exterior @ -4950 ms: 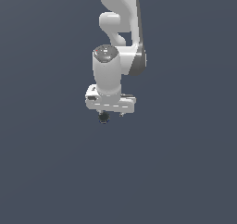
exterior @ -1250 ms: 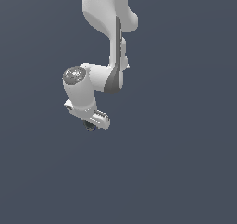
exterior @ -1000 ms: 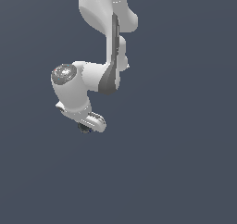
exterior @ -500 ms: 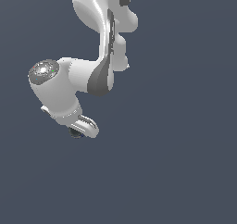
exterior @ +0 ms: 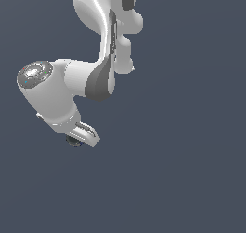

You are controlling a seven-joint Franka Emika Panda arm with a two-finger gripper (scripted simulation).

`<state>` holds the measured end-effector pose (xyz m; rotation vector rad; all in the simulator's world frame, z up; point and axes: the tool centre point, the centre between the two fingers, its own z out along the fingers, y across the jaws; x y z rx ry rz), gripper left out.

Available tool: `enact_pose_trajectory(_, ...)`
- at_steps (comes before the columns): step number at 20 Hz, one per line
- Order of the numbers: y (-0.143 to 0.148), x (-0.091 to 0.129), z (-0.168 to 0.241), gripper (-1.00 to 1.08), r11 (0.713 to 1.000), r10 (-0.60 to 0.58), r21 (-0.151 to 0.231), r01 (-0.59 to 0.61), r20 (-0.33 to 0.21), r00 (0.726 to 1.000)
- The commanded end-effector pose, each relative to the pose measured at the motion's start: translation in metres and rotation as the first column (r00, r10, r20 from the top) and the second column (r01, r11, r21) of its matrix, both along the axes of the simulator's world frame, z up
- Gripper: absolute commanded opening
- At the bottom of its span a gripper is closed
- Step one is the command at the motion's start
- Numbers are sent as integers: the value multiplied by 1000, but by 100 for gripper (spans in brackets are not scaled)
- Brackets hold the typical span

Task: Pick up the object and move it to a goal position.

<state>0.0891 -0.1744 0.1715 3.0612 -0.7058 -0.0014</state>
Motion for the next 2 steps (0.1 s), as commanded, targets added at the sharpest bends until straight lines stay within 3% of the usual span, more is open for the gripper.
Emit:
enact_pose_trajectory(1, 0, 2, 1, -100, 1000, 0, 0, 0, 1, 1000)
enact_pose_trajectory(2, 0, 2, 1, -100, 1000, 0, 0, 0, 1, 1000)
